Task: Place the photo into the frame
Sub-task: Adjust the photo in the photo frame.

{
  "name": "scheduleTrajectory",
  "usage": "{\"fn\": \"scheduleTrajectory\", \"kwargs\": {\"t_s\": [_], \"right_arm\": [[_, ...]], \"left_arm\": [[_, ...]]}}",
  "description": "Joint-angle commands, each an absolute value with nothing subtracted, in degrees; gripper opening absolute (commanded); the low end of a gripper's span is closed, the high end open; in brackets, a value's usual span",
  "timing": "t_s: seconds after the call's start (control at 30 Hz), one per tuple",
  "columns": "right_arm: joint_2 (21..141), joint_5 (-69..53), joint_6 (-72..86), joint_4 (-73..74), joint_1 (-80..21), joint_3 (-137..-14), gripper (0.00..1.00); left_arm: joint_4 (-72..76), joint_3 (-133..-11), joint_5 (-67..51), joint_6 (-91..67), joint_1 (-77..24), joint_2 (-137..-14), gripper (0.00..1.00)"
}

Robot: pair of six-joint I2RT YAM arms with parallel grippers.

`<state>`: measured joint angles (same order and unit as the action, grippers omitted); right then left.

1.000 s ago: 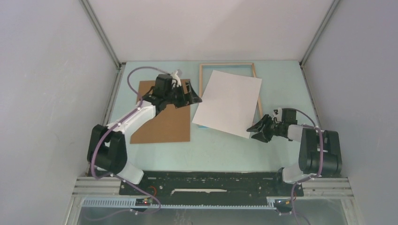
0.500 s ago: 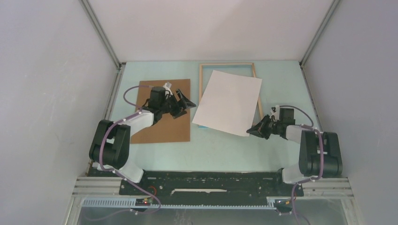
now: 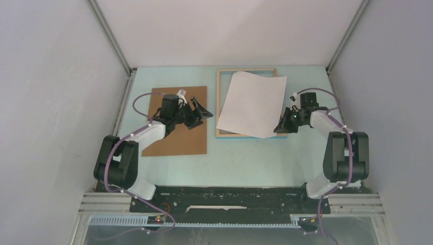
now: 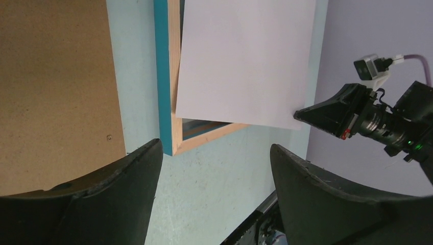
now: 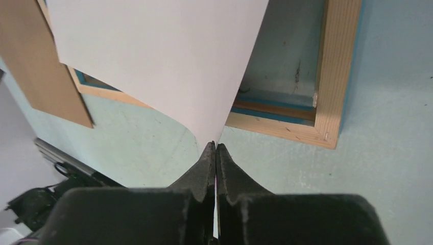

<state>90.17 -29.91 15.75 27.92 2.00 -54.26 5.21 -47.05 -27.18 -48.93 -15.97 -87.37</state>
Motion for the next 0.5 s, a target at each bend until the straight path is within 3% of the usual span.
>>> {"fn": "scheduleTrajectory", "kwargs": {"t_s": [0.0, 0.17, 0.47], "right_arm": [[91.5, -26.6, 6.0, 36.4, 1.4, -60.3, 0.00], [91.3, -26.9, 1.6, 44.7, 3.0, -67.0, 0.00], [89.7, -27.5, -1.2, 49.5, 3.2, -68.2, 0.00]], "left_arm": [[2.6, -49.7, -28.0, -45.6, -16.4, -83.4, 0.83], [5.0, -48.2, -29.6, -46.6, -16.6, -83.0, 0.83], [6.5, -48.7, -31.8, -46.9, -16.6, -84.0, 0.83]]}}
